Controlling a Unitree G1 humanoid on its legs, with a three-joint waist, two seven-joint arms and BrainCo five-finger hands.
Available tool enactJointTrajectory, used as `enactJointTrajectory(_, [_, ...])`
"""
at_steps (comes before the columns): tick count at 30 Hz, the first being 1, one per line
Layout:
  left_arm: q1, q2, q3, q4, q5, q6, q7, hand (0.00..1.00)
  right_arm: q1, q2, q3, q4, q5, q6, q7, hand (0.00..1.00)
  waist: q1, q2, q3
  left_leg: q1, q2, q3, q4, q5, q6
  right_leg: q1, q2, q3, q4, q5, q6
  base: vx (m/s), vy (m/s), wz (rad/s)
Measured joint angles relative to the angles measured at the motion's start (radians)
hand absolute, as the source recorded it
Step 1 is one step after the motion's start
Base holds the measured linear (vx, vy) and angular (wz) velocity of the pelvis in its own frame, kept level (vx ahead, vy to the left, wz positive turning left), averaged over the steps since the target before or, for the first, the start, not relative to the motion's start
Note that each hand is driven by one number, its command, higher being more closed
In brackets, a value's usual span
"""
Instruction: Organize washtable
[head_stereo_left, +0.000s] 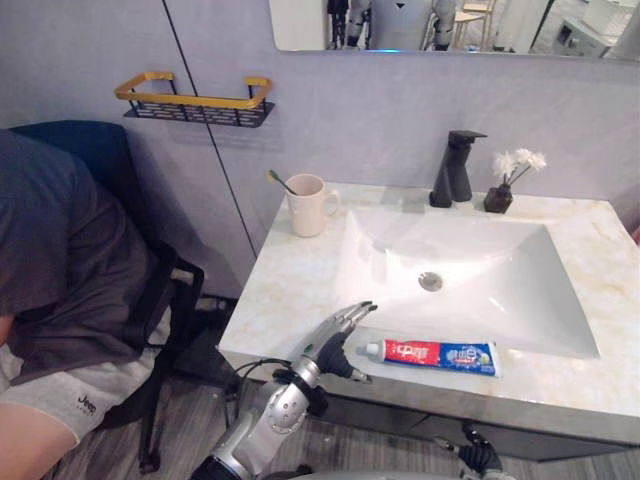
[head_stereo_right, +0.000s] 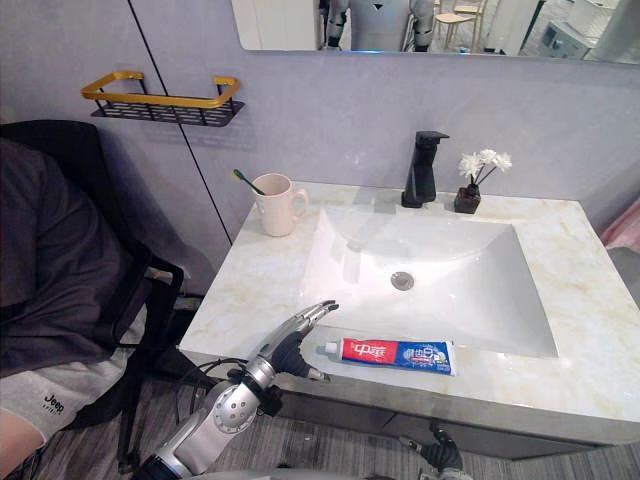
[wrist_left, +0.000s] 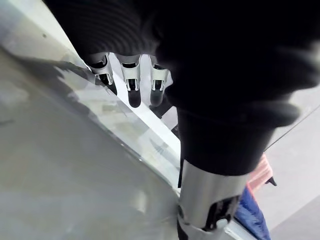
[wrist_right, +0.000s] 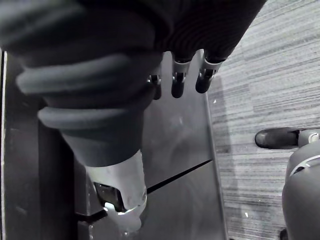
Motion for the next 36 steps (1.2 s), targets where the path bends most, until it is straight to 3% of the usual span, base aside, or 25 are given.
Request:
enactJointTrajectory(9, [-0.043,-0.003,-0.044,-0.004,-0.22,0.0,-0.076,0.0,-0.002,0.0,0.0,0.002,-0.001,0.015,0.002,0.0,-0.004,0.006,-0.006,0.009,0.004,0.007,-0.023,0.007,0.002,0.001,0.001,0.005,-0.012,0.007,0.0,0.0,0.001,-0.01])
enactJointTrajectory(16, [-0.052,0.0,-0.061,-0.03,-0.263,0.0,-0.086,0.0,-0.006,0.0,0.011,0.002,-0.001,0.016,0.003,0.0,-0.015,0.008,-0.008,0.009,0.005,0.009,-0.025,0.007,0.002,0.0,0.002,0.008,-0.015,0.007,0.0,0.0,0.0,0.0])
enactJointTrajectory(36, [-0.153,-0.012,-0.074,0.012,0.015,0.019,0.004,0.0,-0.013,0.0,0.04,0.002,-0.001,0.016,0.001,0.0,-0.028,0.009,-0.01,0.008,0.008,0.027,-0.033,0.007,0.002,-0.005,0.005,0.02,-0.031,0.011,0.002,0.0,-0.001,-0.01])
